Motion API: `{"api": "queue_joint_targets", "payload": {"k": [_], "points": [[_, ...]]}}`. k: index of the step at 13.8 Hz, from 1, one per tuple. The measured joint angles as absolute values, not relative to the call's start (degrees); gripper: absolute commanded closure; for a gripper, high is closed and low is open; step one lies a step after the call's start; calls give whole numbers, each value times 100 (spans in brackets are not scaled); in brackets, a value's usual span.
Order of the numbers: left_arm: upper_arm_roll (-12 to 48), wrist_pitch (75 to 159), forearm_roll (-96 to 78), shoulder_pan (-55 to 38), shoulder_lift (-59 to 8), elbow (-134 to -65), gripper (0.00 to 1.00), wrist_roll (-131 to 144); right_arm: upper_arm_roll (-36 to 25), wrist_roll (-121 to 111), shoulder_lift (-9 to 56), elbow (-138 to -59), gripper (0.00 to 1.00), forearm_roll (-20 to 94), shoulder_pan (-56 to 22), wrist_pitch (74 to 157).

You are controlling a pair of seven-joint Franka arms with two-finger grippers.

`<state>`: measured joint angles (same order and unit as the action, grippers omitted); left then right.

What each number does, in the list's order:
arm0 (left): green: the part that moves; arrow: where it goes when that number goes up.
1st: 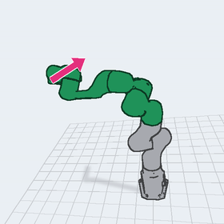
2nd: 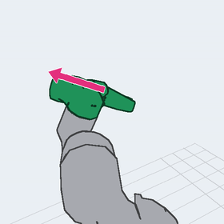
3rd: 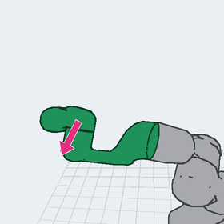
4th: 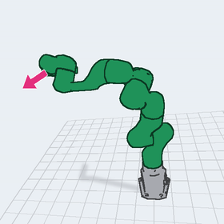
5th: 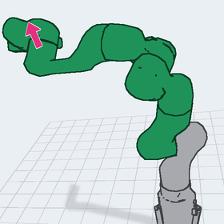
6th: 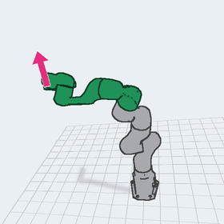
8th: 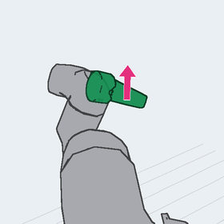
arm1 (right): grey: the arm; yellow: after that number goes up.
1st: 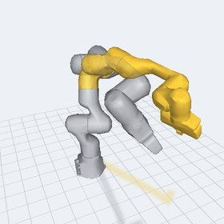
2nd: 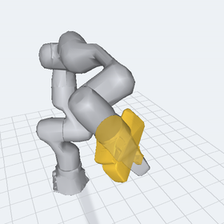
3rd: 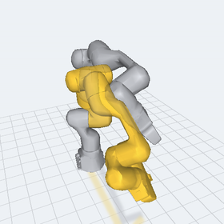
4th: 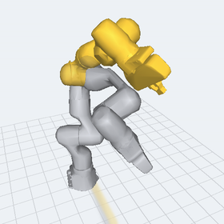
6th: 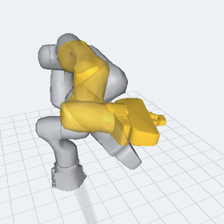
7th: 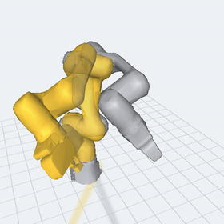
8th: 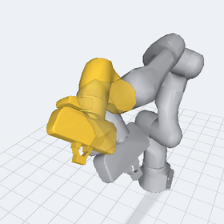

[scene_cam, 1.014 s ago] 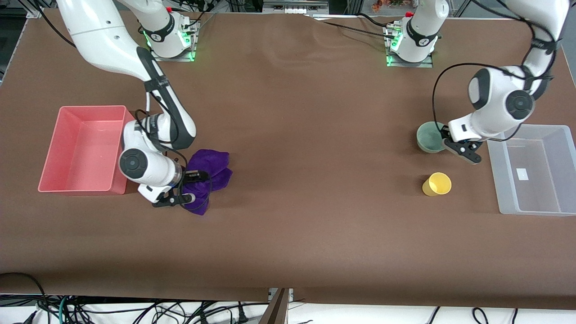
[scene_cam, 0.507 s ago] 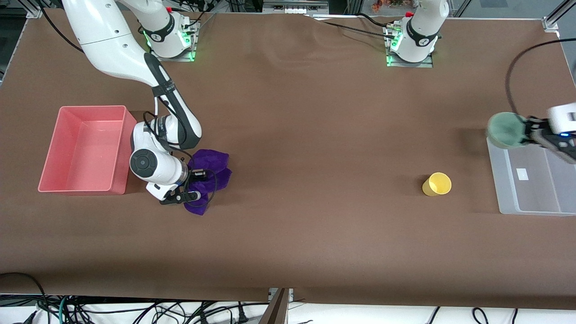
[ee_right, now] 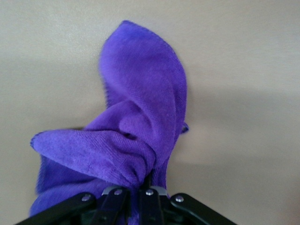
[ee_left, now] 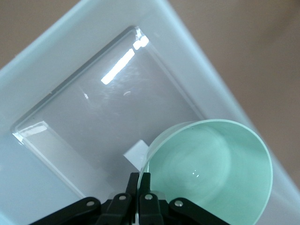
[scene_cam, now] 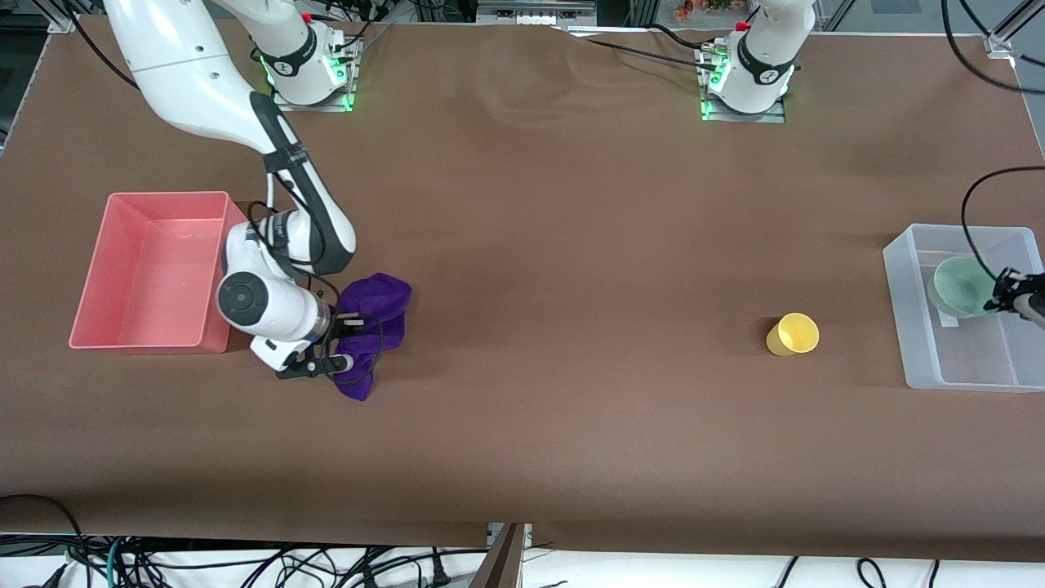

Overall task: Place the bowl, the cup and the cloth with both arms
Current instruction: 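Place the green cup in the clear bin while the right gripper lifts the cloth, then drop the cloth into the pink bin while the left gripper grasps the yellow cup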

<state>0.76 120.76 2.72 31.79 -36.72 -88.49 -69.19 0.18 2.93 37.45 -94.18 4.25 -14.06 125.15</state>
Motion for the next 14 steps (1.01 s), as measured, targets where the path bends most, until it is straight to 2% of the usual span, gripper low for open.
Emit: {"api": "queue_joint_targets", "payload": {"k": [2,4,7,9,12,14], "points": [[76,12360,272,3315,-3941,-8783,100,-6941,-19,-55,3571,-8896,100,425,-1265,11430],[77,12411,273,3420,-4038,-8766,0,-6995,-102,-512,3354,-8374,100,424,-1020,10305],[79,12367,273,3461,-4044,-8742,0,-7004,-670,-1436,3000,-7915,100,422,-813,8985],[127,12061,271,3460,-4000,-8631,0,-7003,-1227,-2276,2878,-7761,100,419,-792,8438],[517,11392,266,3354,-3589,-8429,0,-6808,-2048,-3625,2894,-7743,100,355,-741,8330],[873,10956,266,3038,-3188,-8415,0,-6127,-2247,-4025,2954,-7815,100,312,-618,8362]]}}
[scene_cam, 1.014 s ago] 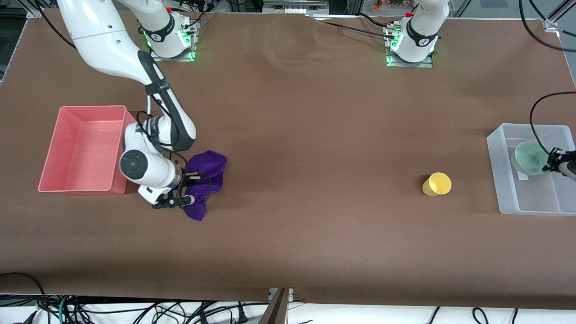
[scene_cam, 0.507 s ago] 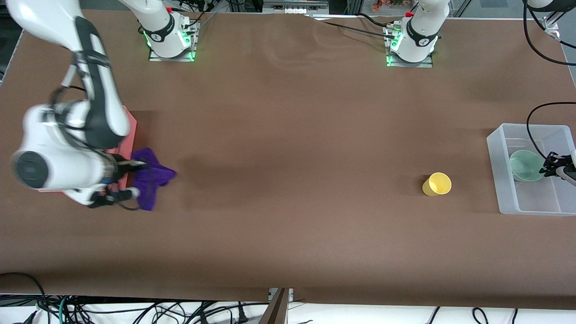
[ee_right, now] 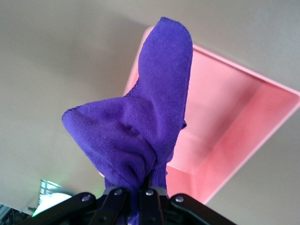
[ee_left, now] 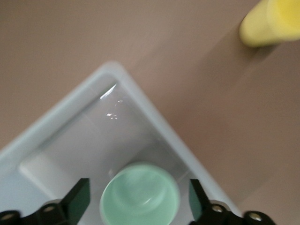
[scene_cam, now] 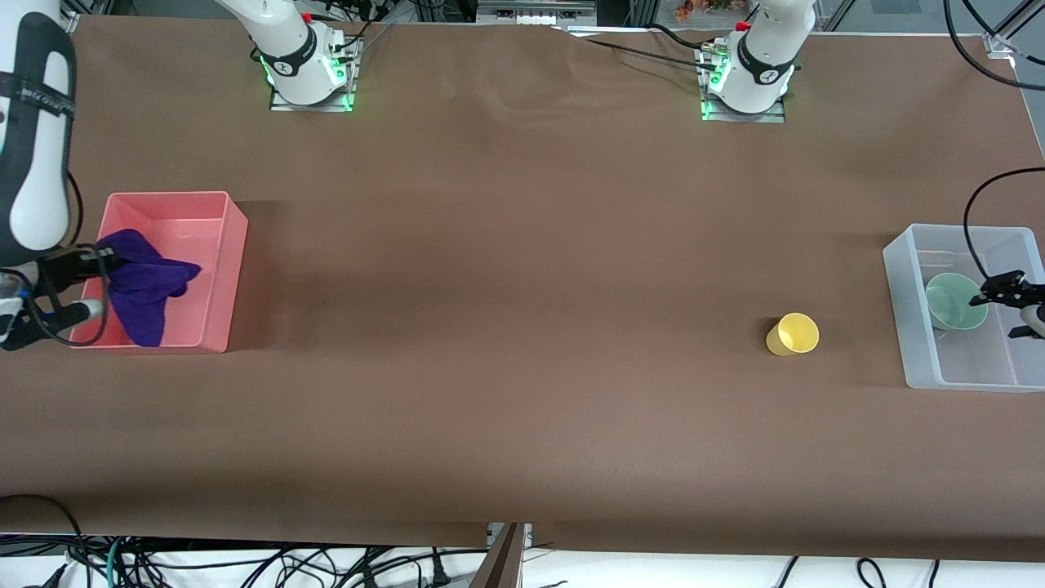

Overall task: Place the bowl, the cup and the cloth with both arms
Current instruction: 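Drop the cloth into the pink bin while the left gripper grasps the yellow cup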

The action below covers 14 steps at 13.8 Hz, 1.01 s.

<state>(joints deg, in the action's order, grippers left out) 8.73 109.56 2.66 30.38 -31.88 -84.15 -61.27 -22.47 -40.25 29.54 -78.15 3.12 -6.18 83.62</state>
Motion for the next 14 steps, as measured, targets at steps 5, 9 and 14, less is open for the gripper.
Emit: {"api": "queue_joint_targets", "payload": {"k": [5,9,14], "points": [[1069,10616,268,1699,-2980,-8570,0,-3476,-2330,-4330,3128,-8469,80,290,-455,8832],[1057,11456,270,1463,-3226,-9311,2,-2912,-2365,-4331,3201,-8947,0,290,-426,9215],[1050,13423,269,1503,-3377,-10540,100,-2818,-2318,-4173,2768,-8404,0,556,-461,8928]]}}
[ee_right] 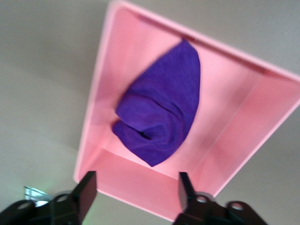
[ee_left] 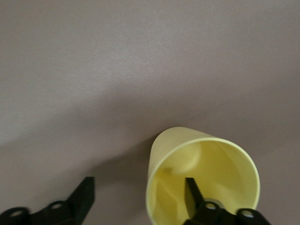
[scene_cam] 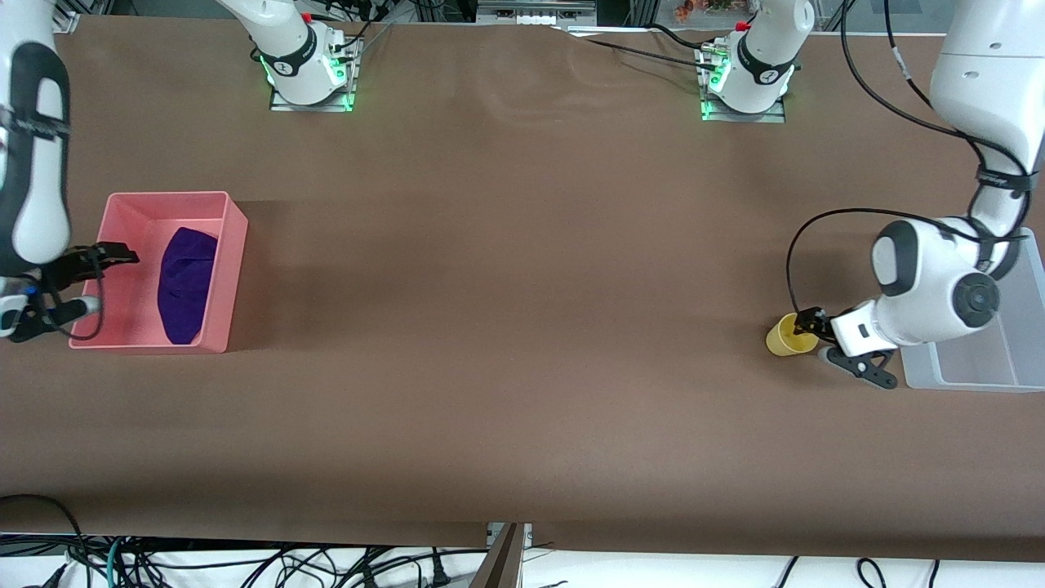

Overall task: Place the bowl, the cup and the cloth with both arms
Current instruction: 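Drop the cloth into the pink bin while the left gripper grasps the yellow cup, then carry the yellow cup with the left gripper and lower it into the green cup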

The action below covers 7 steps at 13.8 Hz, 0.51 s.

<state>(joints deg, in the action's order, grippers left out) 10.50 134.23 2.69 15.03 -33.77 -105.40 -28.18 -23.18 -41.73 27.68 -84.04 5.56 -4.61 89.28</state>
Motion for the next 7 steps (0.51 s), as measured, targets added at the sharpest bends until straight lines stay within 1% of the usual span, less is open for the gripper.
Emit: {"api": "queue_joint_targets", "payload": {"k": [1,3,5,7], "points": [[1053,13503,269,1493,-3380,-10599,100,-2808,-2191,-3895,2633,-8179,0,633,-467,8620],[1053,13519,269,1498,-3377,-10600,100,-2808,-1735,-2964,2359,-7760,0,657,-484,8060],[1052,13522,269,1503,-3373,-10596,100,-2808,-1195,-1662,2039,-7564,0,619,-517,7782],[1052,13515,269,1503,-3343,-10570,100,-2795,-801,-1085,1695,-7524,0,416,-549,7570]]}}
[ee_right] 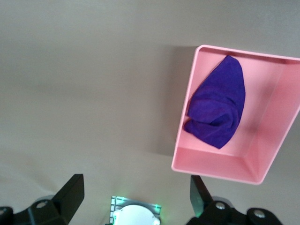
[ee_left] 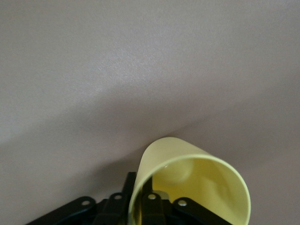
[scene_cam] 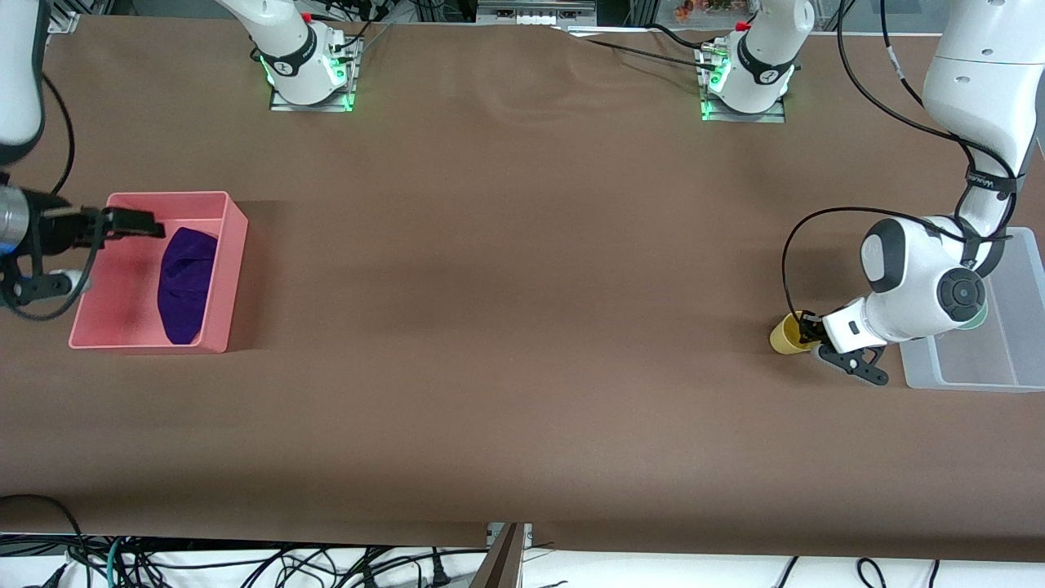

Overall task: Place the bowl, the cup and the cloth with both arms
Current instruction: 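Carry the yellow cup with the left gripper and lower it into the green cup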

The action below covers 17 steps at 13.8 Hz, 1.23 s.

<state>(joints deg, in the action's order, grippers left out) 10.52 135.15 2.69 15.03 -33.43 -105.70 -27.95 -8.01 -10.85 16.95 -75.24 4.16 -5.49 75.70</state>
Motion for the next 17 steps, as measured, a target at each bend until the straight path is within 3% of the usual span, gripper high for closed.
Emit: {"api": "queue_joint_targets", "payload": {"k": [2,6,8,11,16,17], "points": [[1052,13156,268,1503,-3195,-10417,100,-2795,-686,-938,1345,-7515,0,295,-553,7555],[945,10784,349,1669,-2756,-9185,100,-3423,-697,-933,911,-7519,0,2,-477,7898],[868,10383,837,2024,-2633,-8842,100,-4151,-697,-941,837,-7592,0,-46,-445,7913],[833,10394,1145,2775,-2685,-8836,100,-5067,-697,-942,636,-7902,0,-49,-429,7803],[830,11423,1150,3548,-3318,-8884,100,-6097,-674,-929,560,-8048,0,-48,-445,7723],[829,11612,1150,3650,-3463,-8888,73,-6225,-667,-909,566,-8048,0,-48,-462,7722]]}}
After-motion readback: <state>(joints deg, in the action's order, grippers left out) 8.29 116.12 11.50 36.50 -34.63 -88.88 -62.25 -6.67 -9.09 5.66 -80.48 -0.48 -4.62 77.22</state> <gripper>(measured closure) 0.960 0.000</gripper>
